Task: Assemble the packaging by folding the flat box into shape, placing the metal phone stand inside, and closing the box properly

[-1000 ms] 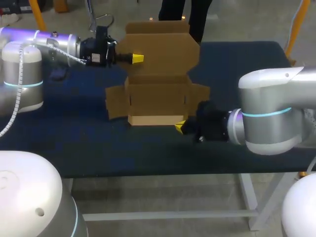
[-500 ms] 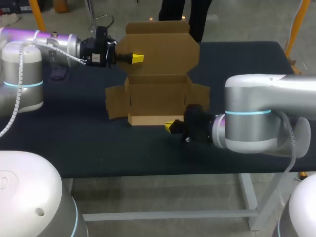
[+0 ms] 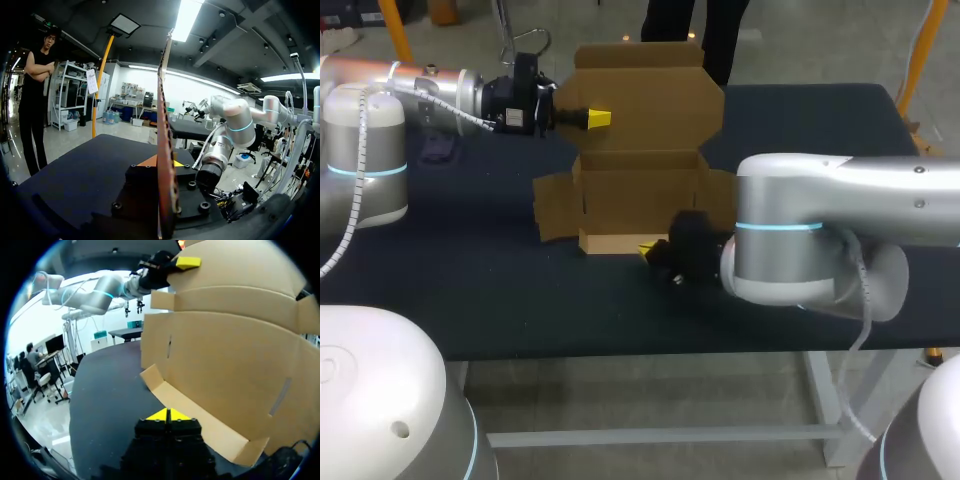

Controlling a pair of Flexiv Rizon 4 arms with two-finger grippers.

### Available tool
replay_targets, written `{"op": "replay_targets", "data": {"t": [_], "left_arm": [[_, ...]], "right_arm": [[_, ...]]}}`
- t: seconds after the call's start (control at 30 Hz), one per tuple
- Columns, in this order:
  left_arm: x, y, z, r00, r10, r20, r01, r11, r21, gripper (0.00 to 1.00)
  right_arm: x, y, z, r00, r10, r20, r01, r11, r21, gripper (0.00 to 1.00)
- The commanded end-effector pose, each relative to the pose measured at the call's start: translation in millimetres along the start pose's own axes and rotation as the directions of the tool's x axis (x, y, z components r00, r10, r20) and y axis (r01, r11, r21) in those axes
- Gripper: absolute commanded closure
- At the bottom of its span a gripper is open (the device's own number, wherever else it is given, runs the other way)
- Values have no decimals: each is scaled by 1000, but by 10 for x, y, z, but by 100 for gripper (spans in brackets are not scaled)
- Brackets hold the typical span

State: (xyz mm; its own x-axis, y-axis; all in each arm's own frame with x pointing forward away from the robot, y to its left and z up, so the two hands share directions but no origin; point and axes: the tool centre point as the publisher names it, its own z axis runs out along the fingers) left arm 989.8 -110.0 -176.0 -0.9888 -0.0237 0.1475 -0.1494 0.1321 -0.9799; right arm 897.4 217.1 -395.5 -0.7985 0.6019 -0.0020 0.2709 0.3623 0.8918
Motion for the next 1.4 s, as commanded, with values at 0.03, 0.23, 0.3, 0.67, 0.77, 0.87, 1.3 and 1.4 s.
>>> {"op": "replay_targets", "data": {"t": [0.03, 0.23, 0.3, 0.67, 0.77, 0.87, 1.3, 1.4], "left_arm": [[2, 8, -6, 1000, 0, -2, 0, 1000, 0, 100], [2, 8, -6, 1000, 0, -2, 0, 1000, 0, 100], [2, 8, -6, 1000, 0, -2, 0, 1000, 0, 100], [2, 8, -6, 1000, 0, -2, 0, 1000, 0, 100], [2, 8, -6, 1000, 0, -2, 0, 1000, 0, 100], [2, 8, -6, 1000, 0, -2, 0, 1000, 0, 100], [2, 8, -6, 1000, 0, -2, 0, 1000, 0, 100], [2, 8, -6, 1000, 0, -2, 0, 1000, 0, 100]], "right_arm": [[22, 28, 255, 995, -4, 95, 1, 1000, 24, 100], [-16, 8, 335, 995, -2, 95, -1, 999, 36, 100], [-28, -6, 355, 995, 0, 97, -4, 999, 40, 100], [-85, -67, 446, 995, 12, 101, -17, 999, 49, 100], [-102, -79, 469, 995, 17, 101, -22, 999, 48, 100], [-114, -95, 493, 995, 21, 99, -27, 998, 50, 100], [-154, -162, 530, 995, 41, 88, -46, 997, 54, 100], [-154, -162, 530, 995, 41, 88, -46, 997, 54, 100]]}}
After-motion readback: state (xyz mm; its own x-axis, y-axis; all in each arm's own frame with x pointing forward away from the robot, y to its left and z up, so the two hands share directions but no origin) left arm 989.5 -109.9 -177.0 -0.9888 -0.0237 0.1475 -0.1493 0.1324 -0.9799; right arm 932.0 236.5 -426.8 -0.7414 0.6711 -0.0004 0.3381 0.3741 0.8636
